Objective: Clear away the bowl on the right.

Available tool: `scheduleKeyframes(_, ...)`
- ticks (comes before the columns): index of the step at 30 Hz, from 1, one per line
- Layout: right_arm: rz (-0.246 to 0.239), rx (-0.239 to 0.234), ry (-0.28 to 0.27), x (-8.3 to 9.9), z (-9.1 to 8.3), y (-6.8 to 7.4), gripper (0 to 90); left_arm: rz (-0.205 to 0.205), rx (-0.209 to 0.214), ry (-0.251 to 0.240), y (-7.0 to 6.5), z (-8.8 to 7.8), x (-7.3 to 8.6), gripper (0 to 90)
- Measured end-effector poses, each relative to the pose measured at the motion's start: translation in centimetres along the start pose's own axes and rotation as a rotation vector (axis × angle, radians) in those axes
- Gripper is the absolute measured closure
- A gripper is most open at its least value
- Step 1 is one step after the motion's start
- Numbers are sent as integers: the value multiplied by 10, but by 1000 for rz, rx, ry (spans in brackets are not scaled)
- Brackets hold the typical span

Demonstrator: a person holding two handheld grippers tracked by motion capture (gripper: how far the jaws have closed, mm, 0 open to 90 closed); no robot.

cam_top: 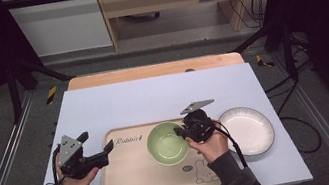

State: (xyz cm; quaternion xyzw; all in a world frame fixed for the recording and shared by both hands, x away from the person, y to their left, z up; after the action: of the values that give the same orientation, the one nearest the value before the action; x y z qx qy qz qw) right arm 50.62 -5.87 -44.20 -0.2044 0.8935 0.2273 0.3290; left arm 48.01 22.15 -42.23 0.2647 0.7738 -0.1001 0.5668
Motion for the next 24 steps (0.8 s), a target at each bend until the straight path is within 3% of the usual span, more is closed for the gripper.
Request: scheduleKeyframes(24, -18, -12, 57, 12, 24, 8, 833, 3, 1, 1, 0, 0, 0, 106)
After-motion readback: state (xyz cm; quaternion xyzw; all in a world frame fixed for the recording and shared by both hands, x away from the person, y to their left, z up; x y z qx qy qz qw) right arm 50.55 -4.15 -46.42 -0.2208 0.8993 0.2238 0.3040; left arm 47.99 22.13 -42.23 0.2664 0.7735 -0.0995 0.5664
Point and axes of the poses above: each handheld gripper's, and its own axes: z roughly forward along the jaws, x roughly out of its underside, y roughly to its left, the point moved 7 cm from there along z, roughly forward along the jaws, and after that the axes turned 9 degrees about z, right-handed, at the moved point
